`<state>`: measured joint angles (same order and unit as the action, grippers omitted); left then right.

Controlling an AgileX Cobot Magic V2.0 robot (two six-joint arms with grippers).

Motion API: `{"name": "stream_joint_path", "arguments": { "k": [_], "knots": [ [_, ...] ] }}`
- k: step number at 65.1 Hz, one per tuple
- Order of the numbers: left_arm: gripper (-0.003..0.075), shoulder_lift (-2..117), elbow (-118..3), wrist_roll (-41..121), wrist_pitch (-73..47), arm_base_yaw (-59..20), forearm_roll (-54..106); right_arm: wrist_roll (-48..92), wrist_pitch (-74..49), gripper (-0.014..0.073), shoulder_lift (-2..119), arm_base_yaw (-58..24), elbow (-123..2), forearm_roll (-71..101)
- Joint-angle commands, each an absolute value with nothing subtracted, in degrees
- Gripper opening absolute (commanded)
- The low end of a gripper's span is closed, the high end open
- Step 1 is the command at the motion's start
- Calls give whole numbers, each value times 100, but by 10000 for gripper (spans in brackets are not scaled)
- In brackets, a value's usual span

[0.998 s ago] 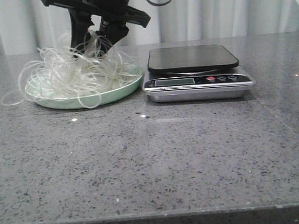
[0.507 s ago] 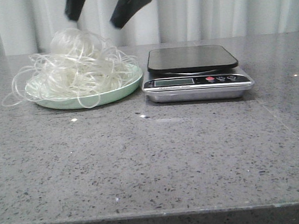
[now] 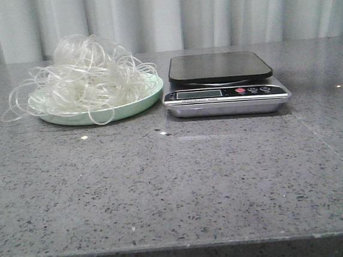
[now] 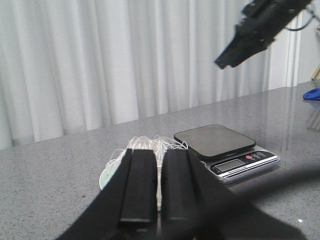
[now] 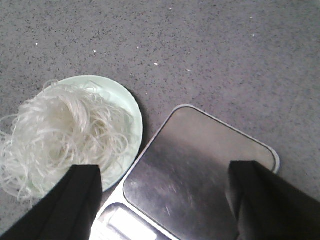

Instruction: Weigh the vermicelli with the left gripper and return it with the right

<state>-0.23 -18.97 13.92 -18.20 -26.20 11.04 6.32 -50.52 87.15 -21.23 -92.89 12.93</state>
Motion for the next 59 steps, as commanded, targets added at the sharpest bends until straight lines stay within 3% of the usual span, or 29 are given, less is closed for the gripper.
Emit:
{"name": "stream_joint_path", "arguments": {
  "k": [1, 24, 59],
  "knots": [
    [146, -34, -2043, 1378, -1381, -2606, 1134, 848, -4242, 609, 7702, -2071, -8464, 1257],
    [146, -34, -2043, 1378, -1364, -2606, 1134, 849, -2647, 609, 4726, -2071, -5501, 1233],
    [146, -34, -2043, 1378, -1382, -2606, 1134, 849, -1514, 609, 764, -2078, -2507, 1171]
  ]
}}
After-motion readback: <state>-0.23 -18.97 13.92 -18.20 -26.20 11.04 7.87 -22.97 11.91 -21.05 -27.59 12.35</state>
